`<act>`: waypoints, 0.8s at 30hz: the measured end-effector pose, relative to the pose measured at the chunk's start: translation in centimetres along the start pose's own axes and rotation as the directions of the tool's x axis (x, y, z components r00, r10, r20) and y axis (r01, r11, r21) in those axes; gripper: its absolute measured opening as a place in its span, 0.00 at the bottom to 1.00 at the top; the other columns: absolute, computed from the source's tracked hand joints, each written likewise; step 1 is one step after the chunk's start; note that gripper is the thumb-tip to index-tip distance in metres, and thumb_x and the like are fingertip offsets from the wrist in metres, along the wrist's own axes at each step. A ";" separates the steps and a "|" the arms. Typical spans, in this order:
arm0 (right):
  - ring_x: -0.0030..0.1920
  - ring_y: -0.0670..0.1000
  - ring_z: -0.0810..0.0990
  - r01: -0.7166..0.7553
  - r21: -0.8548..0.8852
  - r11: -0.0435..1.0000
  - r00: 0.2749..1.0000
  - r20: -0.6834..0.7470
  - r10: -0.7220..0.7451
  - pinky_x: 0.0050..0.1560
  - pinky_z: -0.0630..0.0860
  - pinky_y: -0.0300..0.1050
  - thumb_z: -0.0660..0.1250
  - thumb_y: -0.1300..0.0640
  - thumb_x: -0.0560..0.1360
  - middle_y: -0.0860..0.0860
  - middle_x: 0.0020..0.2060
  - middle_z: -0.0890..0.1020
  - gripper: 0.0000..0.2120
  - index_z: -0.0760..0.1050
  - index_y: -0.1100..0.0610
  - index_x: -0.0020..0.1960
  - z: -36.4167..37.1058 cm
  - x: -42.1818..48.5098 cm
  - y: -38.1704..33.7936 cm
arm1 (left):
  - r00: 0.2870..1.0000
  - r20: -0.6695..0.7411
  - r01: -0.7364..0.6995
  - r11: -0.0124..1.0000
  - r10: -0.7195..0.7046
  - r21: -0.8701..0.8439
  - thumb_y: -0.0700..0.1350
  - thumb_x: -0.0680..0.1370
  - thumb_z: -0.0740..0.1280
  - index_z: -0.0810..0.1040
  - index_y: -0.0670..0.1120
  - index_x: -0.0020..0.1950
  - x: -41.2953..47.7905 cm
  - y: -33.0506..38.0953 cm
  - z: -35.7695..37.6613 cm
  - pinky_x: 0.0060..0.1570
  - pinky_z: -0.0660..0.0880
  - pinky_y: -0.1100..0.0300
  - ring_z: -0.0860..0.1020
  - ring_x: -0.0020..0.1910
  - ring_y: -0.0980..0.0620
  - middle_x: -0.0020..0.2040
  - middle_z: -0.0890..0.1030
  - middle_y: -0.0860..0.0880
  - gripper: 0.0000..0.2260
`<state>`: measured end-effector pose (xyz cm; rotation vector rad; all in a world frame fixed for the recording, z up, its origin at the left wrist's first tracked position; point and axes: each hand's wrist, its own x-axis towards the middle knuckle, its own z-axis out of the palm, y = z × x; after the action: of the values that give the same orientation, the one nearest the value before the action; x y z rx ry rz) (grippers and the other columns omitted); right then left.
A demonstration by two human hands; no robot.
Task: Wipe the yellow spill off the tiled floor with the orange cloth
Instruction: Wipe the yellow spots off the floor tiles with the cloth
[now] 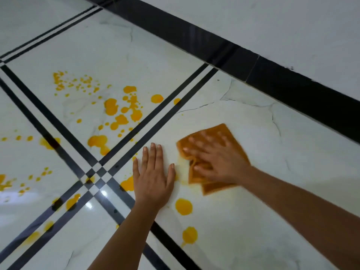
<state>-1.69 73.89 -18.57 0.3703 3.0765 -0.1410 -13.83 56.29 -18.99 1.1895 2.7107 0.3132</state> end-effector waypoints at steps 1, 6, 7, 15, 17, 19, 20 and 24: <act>0.74 0.58 0.57 -0.137 -0.029 0.990 0.990 -0.025 0.137 0.67 0.57 0.69 0.46 0.36 0.74 0.48 0.75 0.60 0.28 0.57 0.41 0.73 -0.3 1.0 1.4 | 1.000 -0.011 -0.008 1.000 0.008 -0.007 0.63 0.74 0.35 0.43 0.48 0.75 -0.1 -0.3 -0.1 0.71 0.35 0.53 0.42 0.75 0.53 0.76 0.46 0.51 0.33; 0.75 0.59 0.51 -0.286 0.087 0.954 0.958 0.010 0.286 0.70 0.48 0.66 0.46 0.36 0.74 0.49 0.76 0.57 0.29 0.57 0.41 0.73 -0.3 4.0 -4.0 | 1.000 -0.016 -0.018 1.000 0.018 0.017 0.63 0.76 0.35 0.47 0.47 0.75 -0.9 -1.4 -0.2 0.71 0.39 0.51 0.46 0.75 0.51 0.77 0.51 0.49 0.32; 0.74 0.59 0.56 -0.072 0.047 0.996 0.997 0.019 0.072 0.69 0.52 0.66 0.48 0.37 0.73 0.49 0.74 0.61 0.28 0.60 0.41 0.72 0.1 2.1 -5.0 | 0.999 -0.028 -0.028 1.000 0.028 0.014 0.62 0.77 0.37 0.49 0.46 0.75 -1.0 -1.5 -0.3 0.71 0.41 0.51 0.48 0.75 0.50 0.76 0.52 0.48 0.31; 0.75 0.58 0.54 -0.238 0.093 0.967 0.971 -0.004 0.240 0.70 0.52 0.67 0.49 0.37 0.74 0.48 0.75 0.59 0.27 0.59 0.42 0.72 0.3 2.2 -7.3 | 0.999 -0.043 0.025 1.000 -0.025 -0.009 0.61 0.76 0.38 0.43 0.48 0.74 -2.8 -3.1 -0.8 0.71 0.37 0.52 0.43 0.75 0.53 0.75 0.45 0.52 0.30; 0.73 0.57 0.60 0.088 0.032 0.996 0.996 0.008 -0.089 0.69 0.56 0.64 0.51 0.36 0.73 0.47 0.73 0.64 0.27 0.62 0.40 0.70 0.7 -1.8 -7.3 | 0.999 -0.034 0.036 0.999 -0.036 0.003 0.61 0.76 0.38 0.44 0.47 0.76 -3.3 -4.0 -1.2 0.71 0.35 0.53 0.42 0.75 0.52 0.76 0.46 0.50 0.31; 0.74 0.56 0.59 0.047 -0.002 0.999 0.998 0.039 -0.047 0.69 0.54 0.63 0.46 0.35 0.72 0.47 0.74 0.62 0.29 0.59 0.39 0.72 0.1 -1.6 -3.5 | 0.998 -0.041 0.056 0.998 -0.055 0.025 0.61 0.76 0.38 0.45 0.47 0.76 -4.3 -4.9 -1.6 0.70 0.34 0.55 0.42 0.76 0.51 0.77 0.47 0.49 0.32; 0.75 0.56 0.54 -0.162 0.026 0.986 0.986 0.034 0.161 0.70 0.51 0.63 0.43 0.34 0.71 0.46 0.75 0.58 0.31 0.55 0.39 0.73 -0.3 -0.7 -2.6 | 0.998 -0.028 0.055 0.998 -0.054 0.036 0.61 0.76 0.38 0.44 0.47 0.76 -4.9 -5.1 -1.7 0.70 0.34 0.54 0.42 0.76 0.51 0.77 0.47 0.48 0.32; 0.76 0.58 0.50 -0.334 0.096 0.938 0.942 0.007 0.335 0.71 0.46 0.65 0.46 0.36 0.75 0.46 0.76 0.55 0.28 0.54 0.40 0.74 0.4 0.6 -8.3 | 0.997 -0.020 0.071 0.997 -0.071 0.000 0.61 0.76 0.38 0.40 0.50 0.74 -6.1 -5.1 -1.4 0.72 0.36 0.52 0.41 0.75 0.52 0.77 0.45 0.49 0.30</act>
<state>-4.20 65.98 -18.30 0.8919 2.9641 -0.2745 -13.68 48.26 -18.52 1.0923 2.7627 0.3163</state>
